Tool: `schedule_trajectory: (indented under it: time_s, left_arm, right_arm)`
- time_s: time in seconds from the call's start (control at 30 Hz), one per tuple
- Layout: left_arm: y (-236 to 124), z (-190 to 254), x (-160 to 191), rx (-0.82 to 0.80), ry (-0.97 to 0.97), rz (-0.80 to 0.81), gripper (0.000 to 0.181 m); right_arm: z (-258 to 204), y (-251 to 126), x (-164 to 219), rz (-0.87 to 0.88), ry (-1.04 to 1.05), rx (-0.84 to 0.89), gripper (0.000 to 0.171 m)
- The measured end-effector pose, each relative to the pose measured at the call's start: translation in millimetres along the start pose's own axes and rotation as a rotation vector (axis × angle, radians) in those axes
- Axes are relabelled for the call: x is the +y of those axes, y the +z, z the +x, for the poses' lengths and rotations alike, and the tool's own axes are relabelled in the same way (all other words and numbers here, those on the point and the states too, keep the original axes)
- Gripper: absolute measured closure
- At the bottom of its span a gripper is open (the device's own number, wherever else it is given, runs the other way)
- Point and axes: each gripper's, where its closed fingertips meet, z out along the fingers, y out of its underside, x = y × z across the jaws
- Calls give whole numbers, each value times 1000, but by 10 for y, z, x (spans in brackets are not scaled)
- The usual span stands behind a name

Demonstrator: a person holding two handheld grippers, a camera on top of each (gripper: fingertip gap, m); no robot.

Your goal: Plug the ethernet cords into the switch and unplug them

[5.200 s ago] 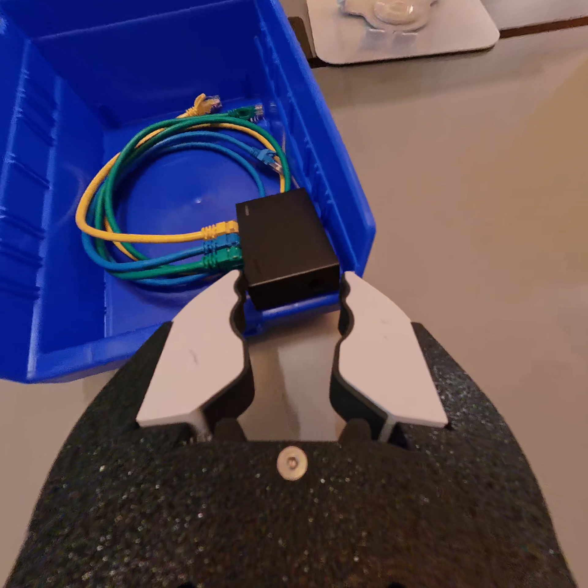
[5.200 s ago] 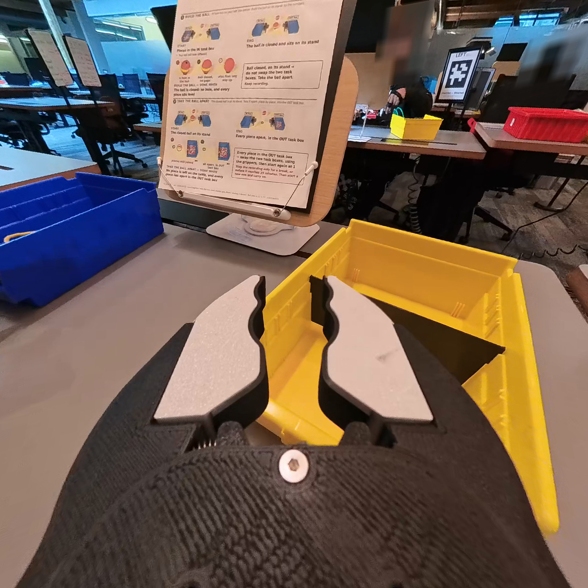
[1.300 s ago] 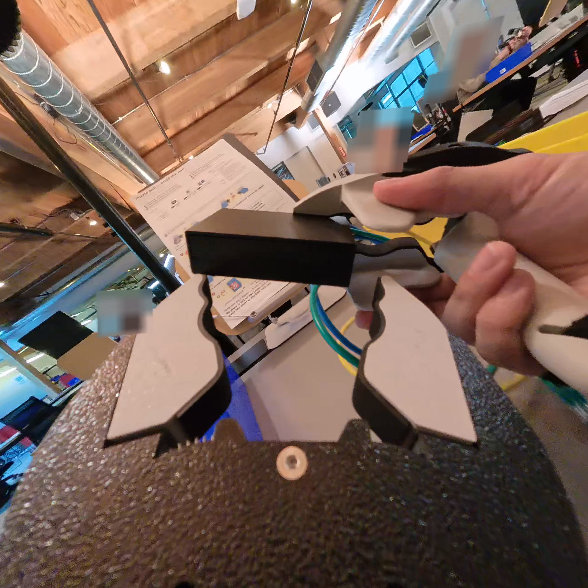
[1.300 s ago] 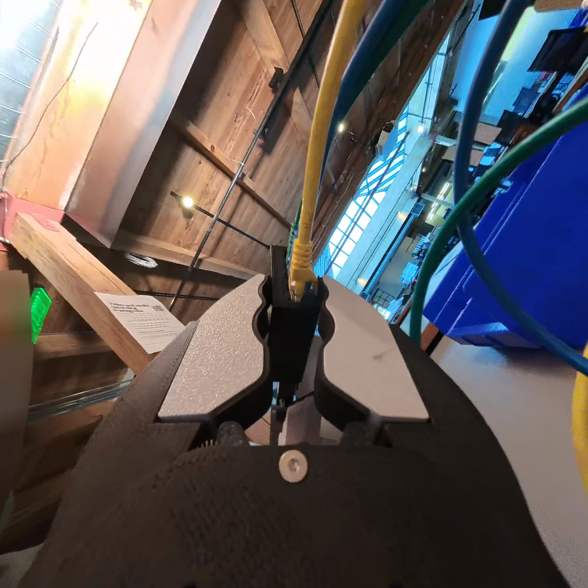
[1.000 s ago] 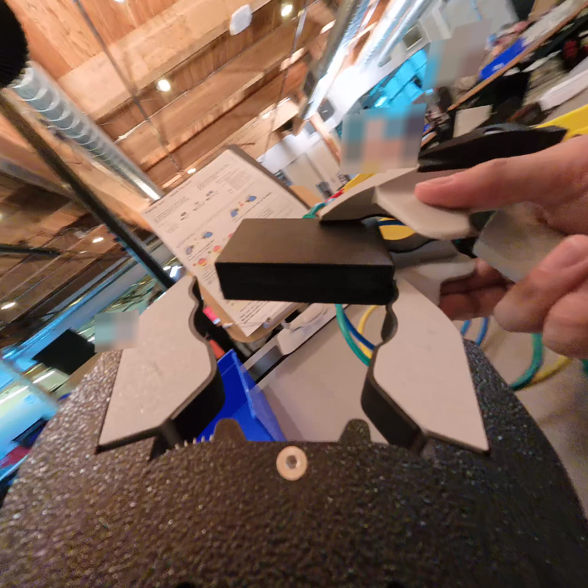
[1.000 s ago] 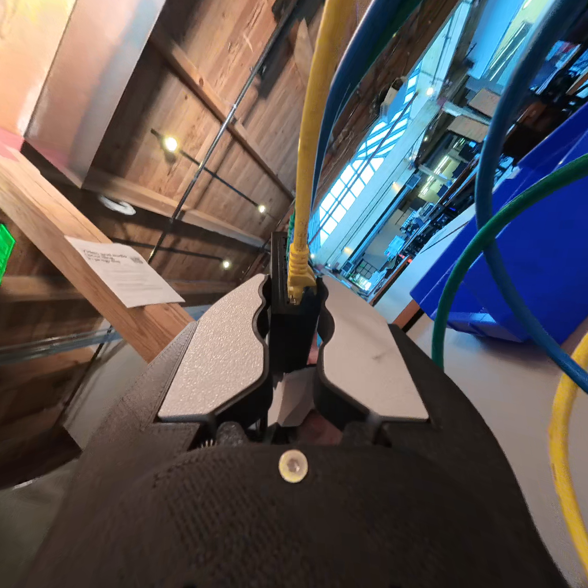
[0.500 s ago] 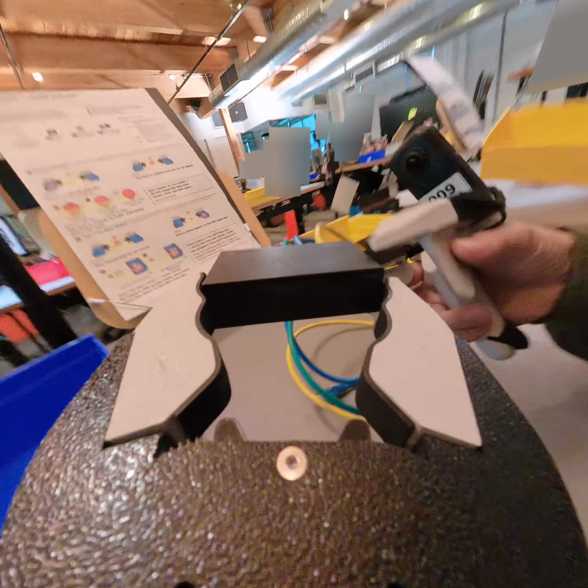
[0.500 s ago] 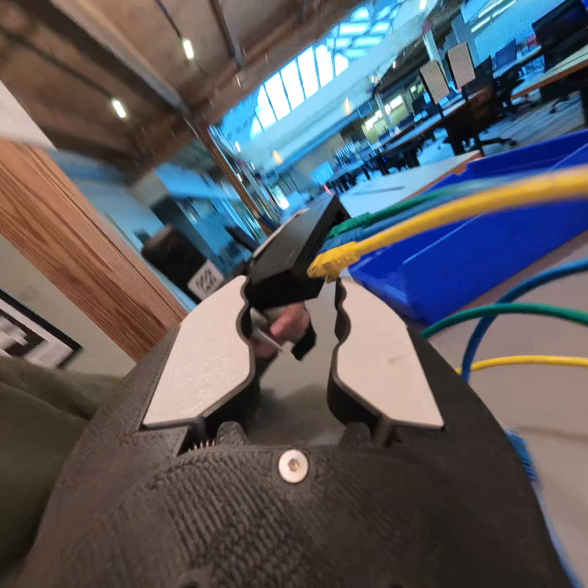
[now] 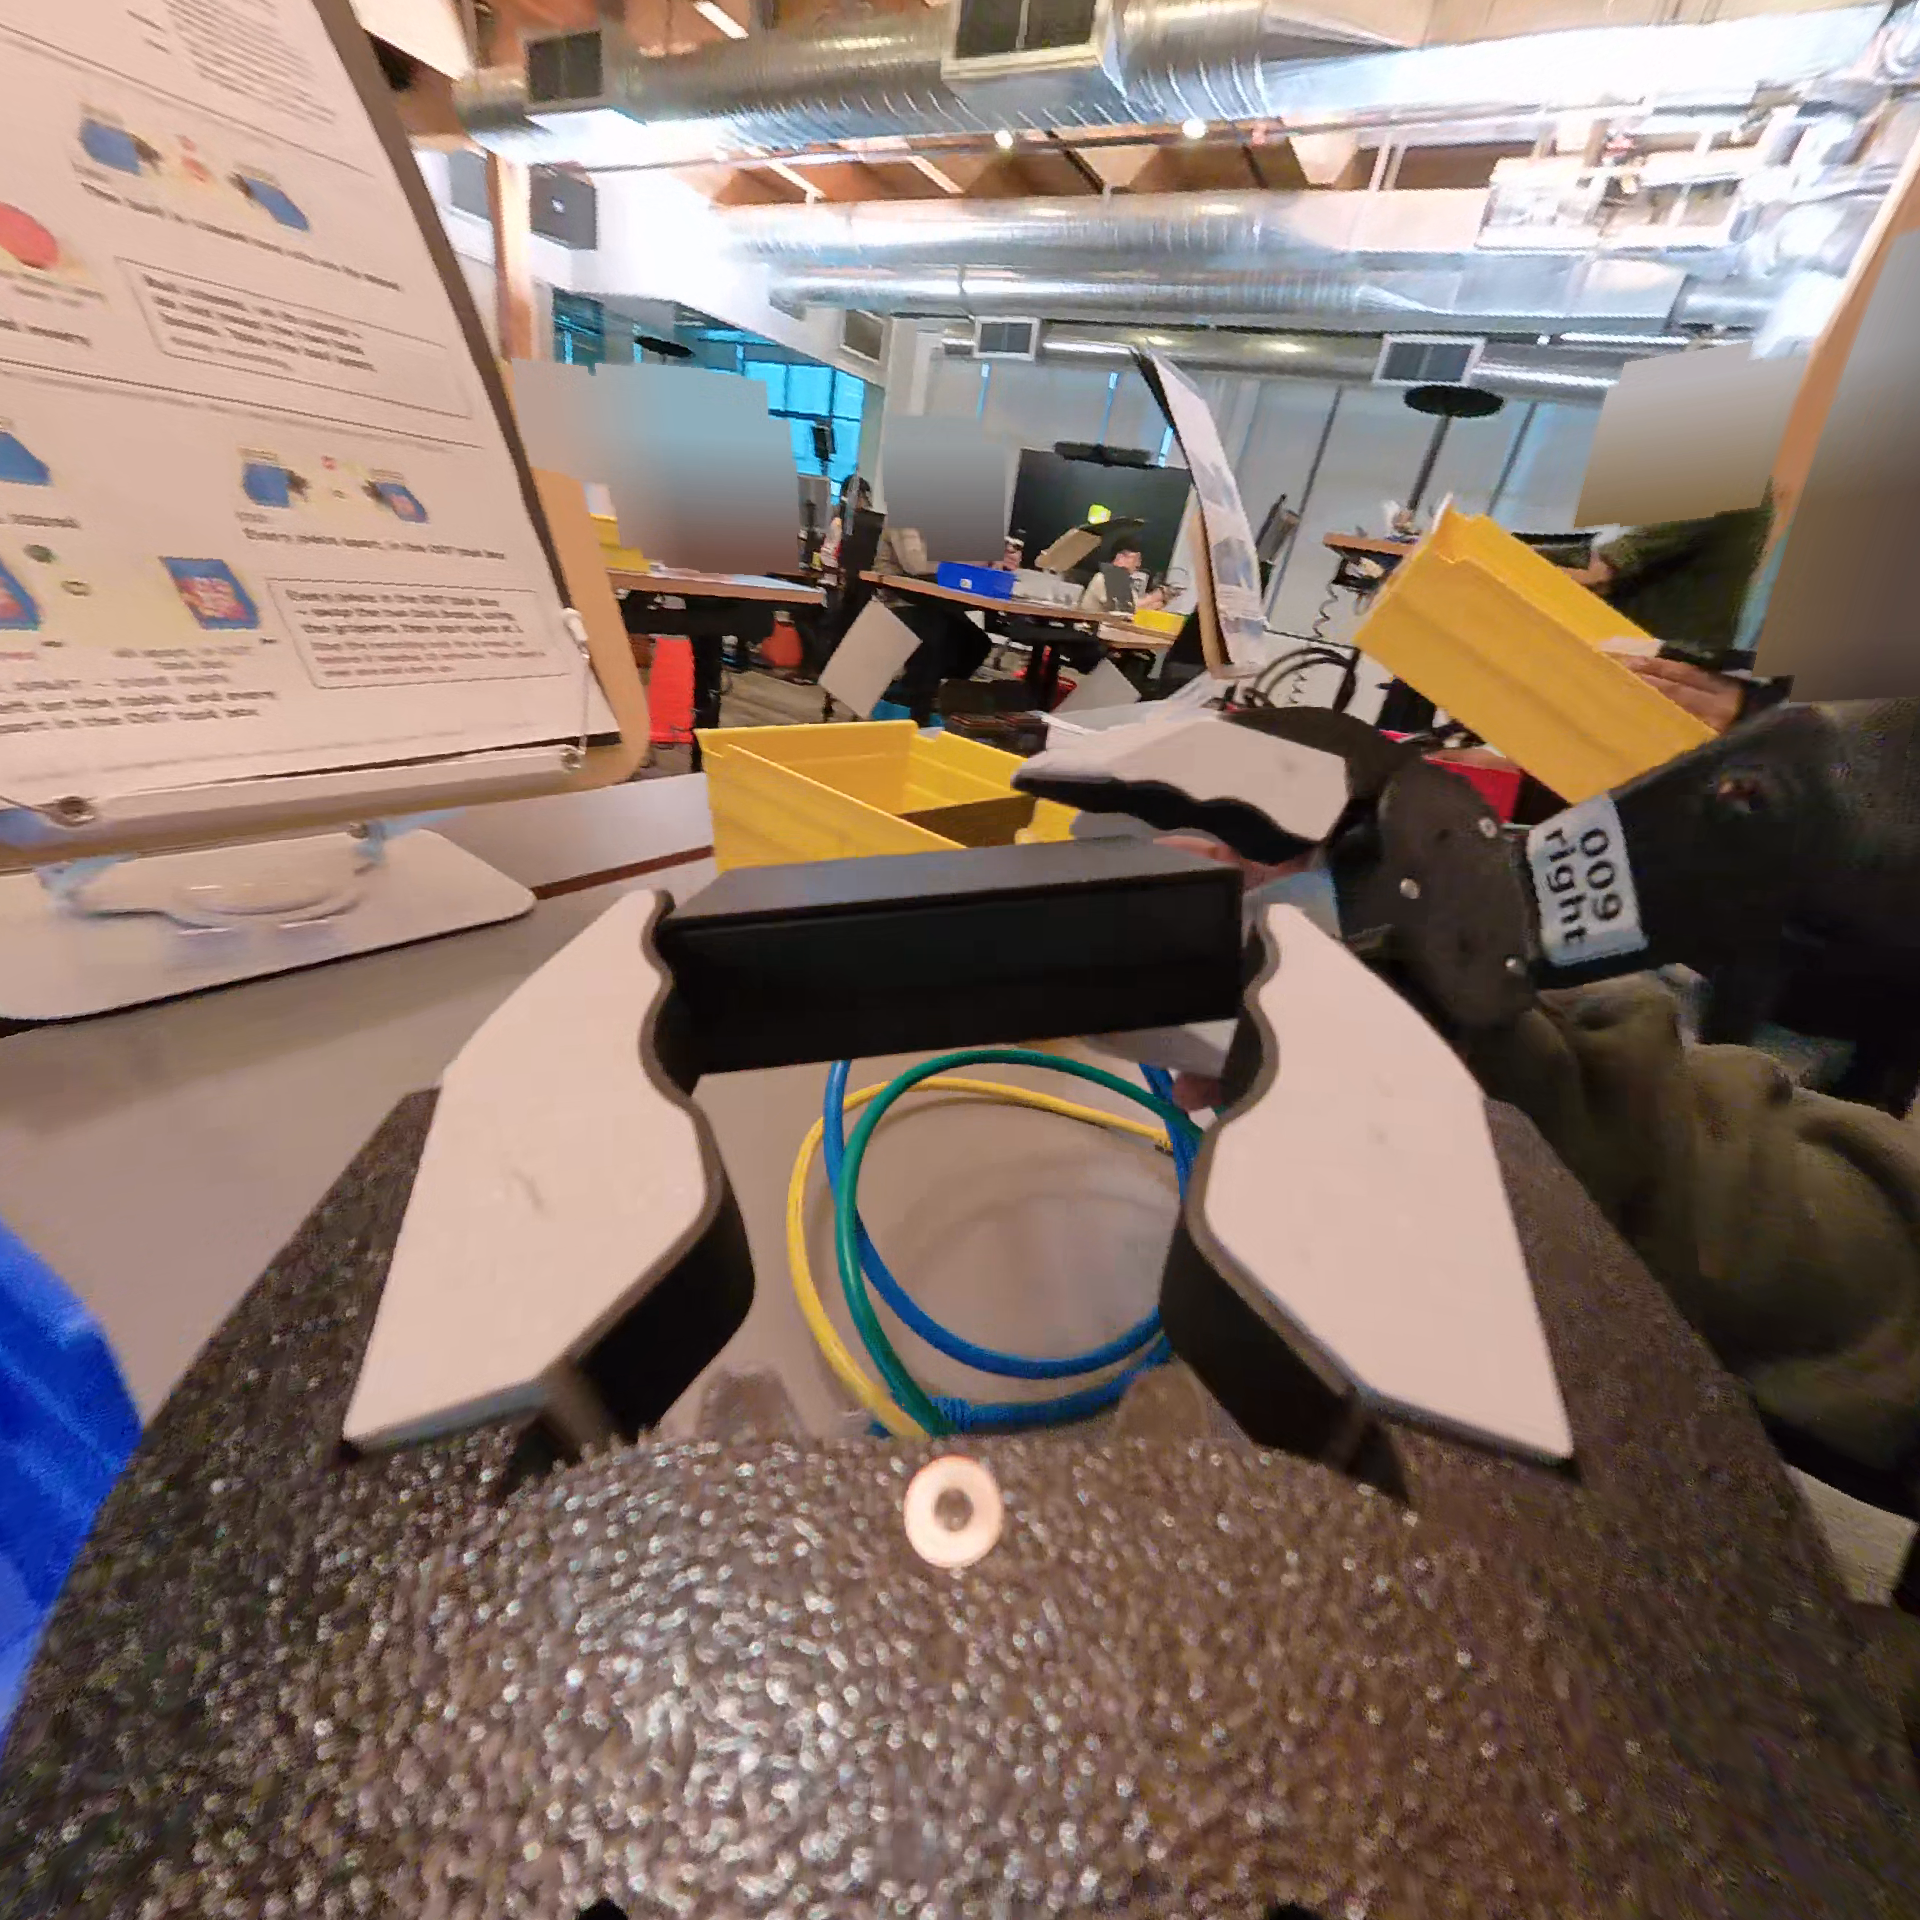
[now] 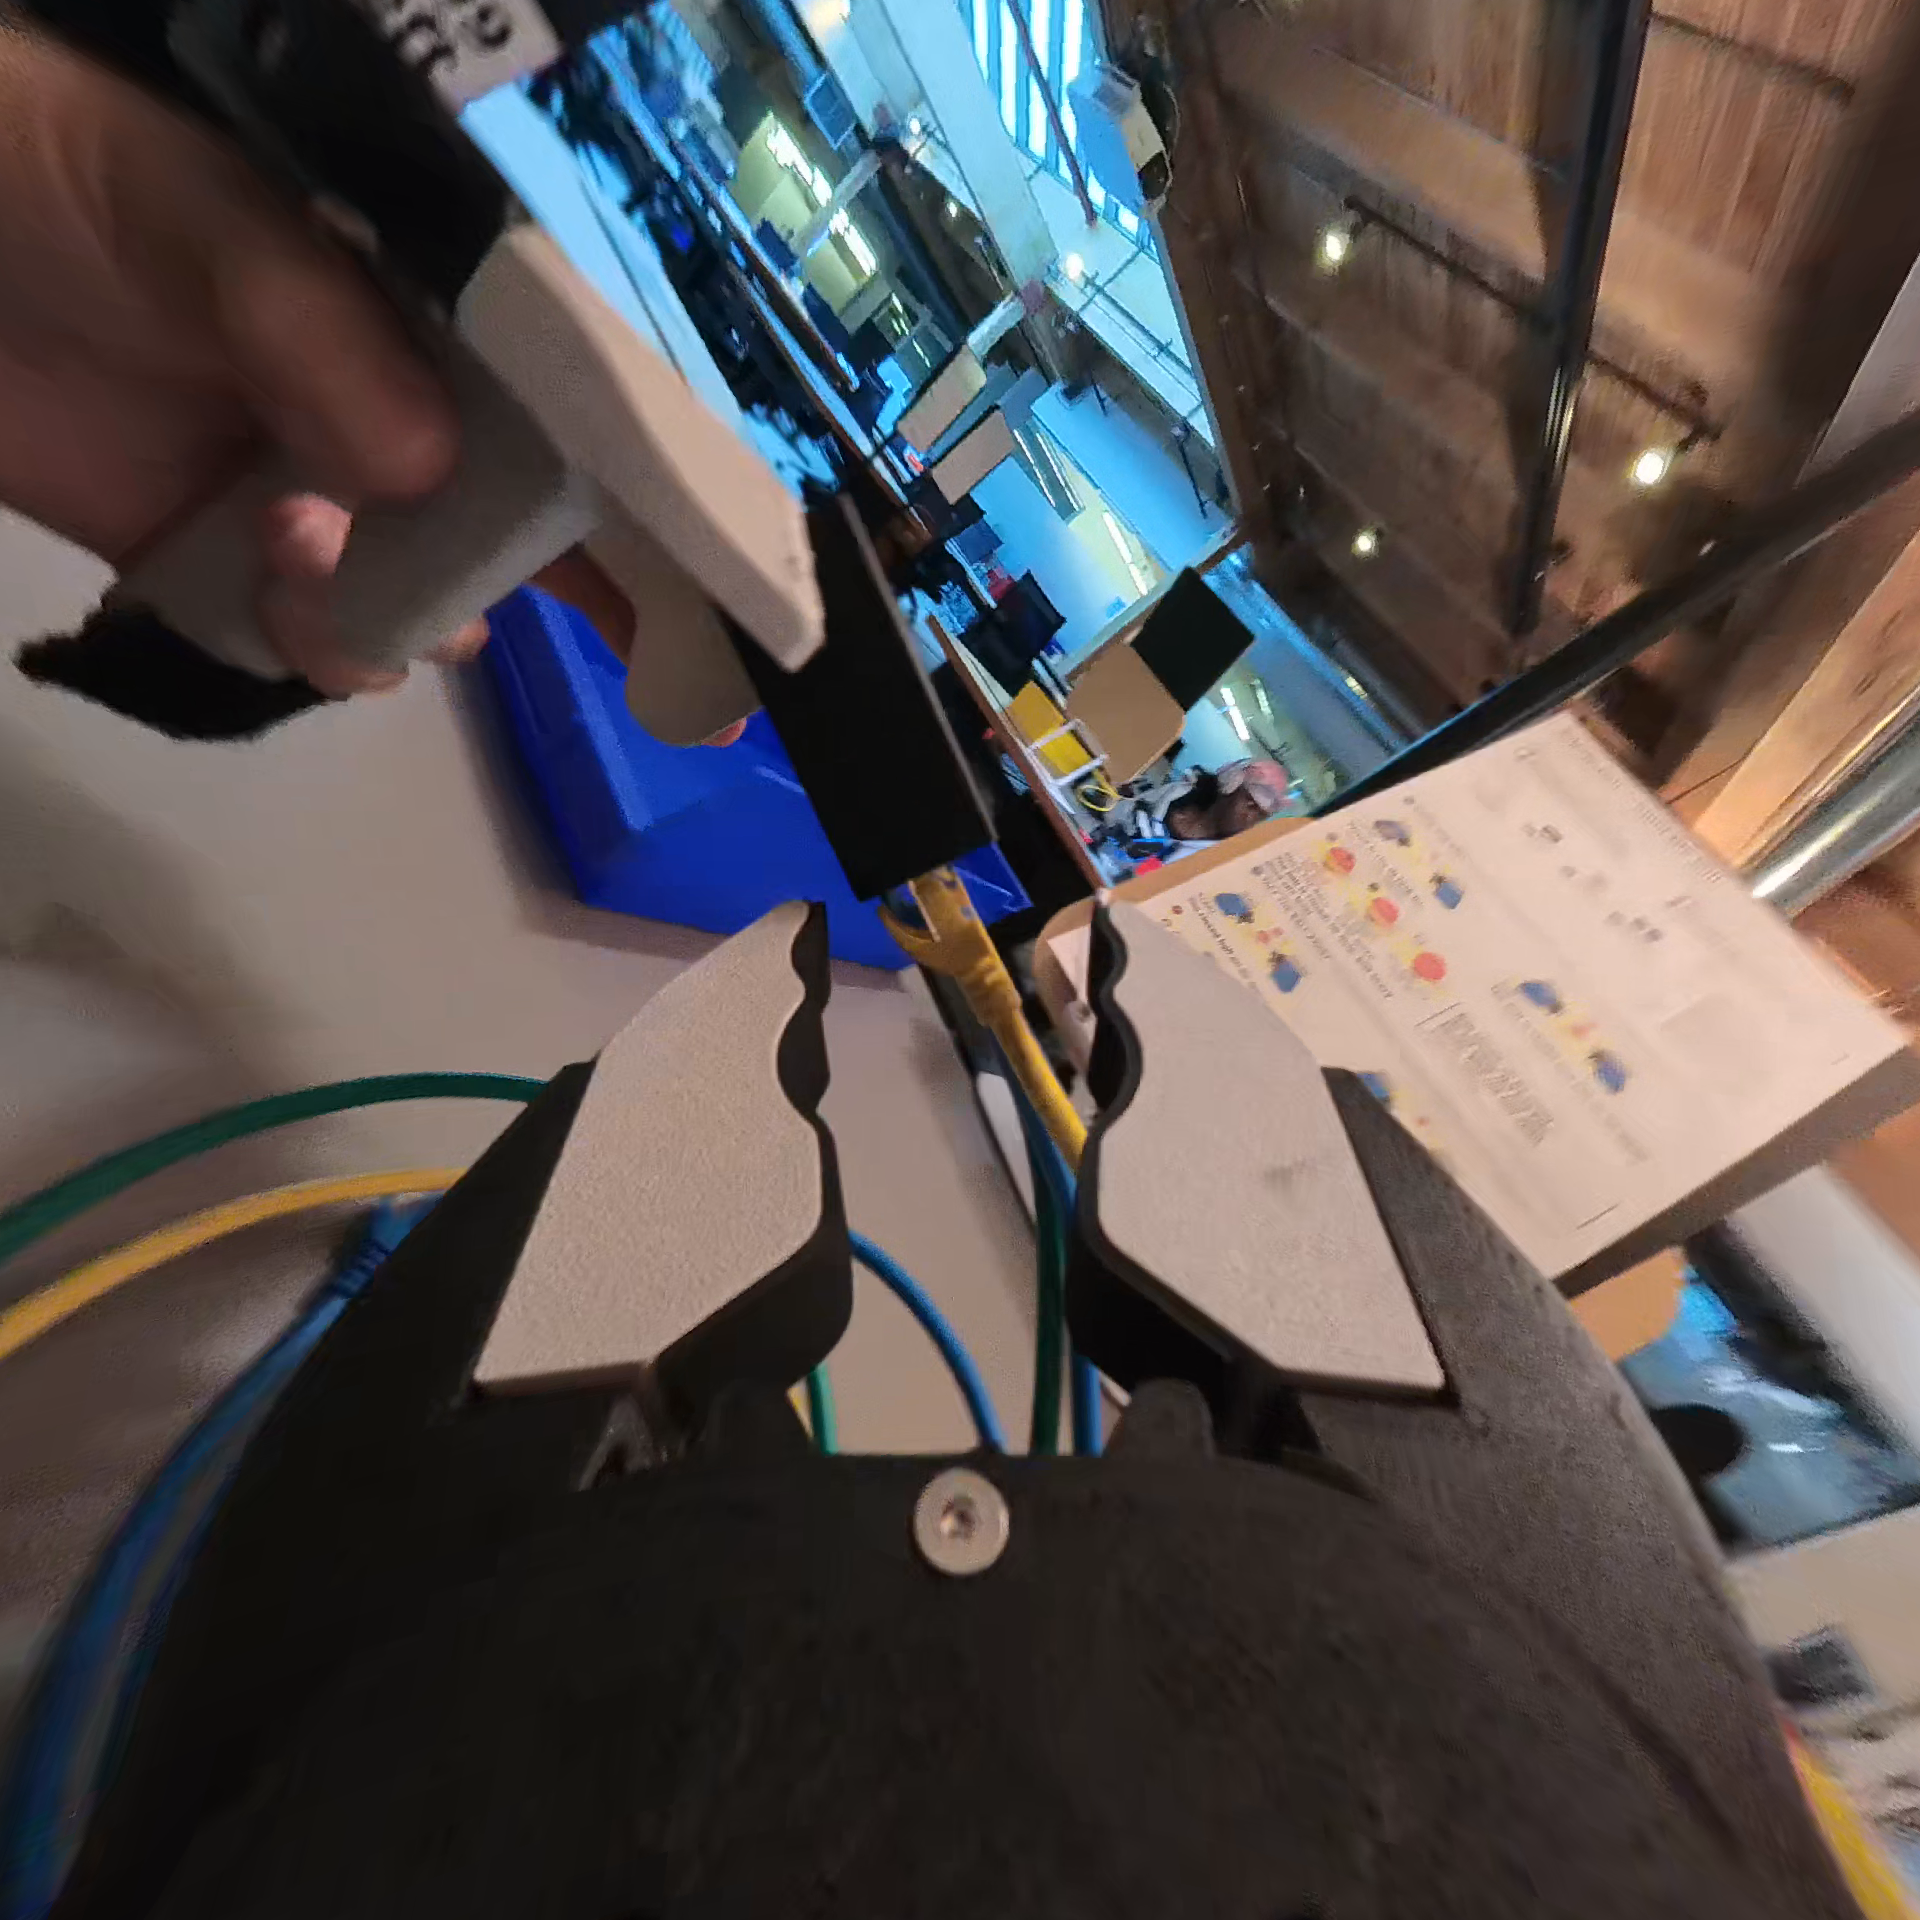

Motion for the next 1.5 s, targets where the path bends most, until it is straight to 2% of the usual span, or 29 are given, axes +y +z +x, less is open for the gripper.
schedule_trajectory:
  time_s: [0.33,0.4,0.53,0.57,0.67,0.83,0.97,1.03,1.1,1.17,1.23,1.27,1.37,1.5]
  left_arm:
    - [-40,-4,83,71,-164,-83,82]
    - [-63,28,54,102,-241,-82,95]
    - [-65,-35,119,90,-499,-149,97]
    - [-62,-37,131,101,-584,-164,102]
    - [-56,-36,160,136,-842,-200,136]
    - [12,-78,287,136,-955,-227,147]
    - [59,-51,331,132,-891,-212,146]
    - [75,-27,297,146,-759,-188,140]
    - [81,-50,283,105,-533,-199,124]
    - [54,-193,281,-34,-200,-227,84]
    - [32,-162,206,-63,56,-233,87]
    - [43,-77,205,-24,118,-253,79]
    - [94,15,313,27,154,-348,73]
    - [185,-25,451,44,273,-376,71]
  right_arm:
    - [-64,16,23,-76,-431,113,155]
    - [8,4,92,-139,-526,162,156]
    - [-1,-20,171,-169,-646,145,157]
    - [-12,-18,189,-180,-661,137,157]
    - [-51,-10,216,-196,-732,126,156]
    - [-135,20,308,-232,-755,75,156]
    - [-144,-19,377,-236,-686,50,156]
    - [-130,-39,381,-237,-636,44,156]
    - [-126,-76,360,-223,-581,9,157]
    - [-137,-124,343,-217,-616,-15,157]
    - [-131,-135,368,-251,-682,7,157]
    - [-114,-133,395,-278,-682,23,157]
    - [-69,-165,392,-300,-722,64,157]
    - [-66,-228,311,-292,-731,66,157]
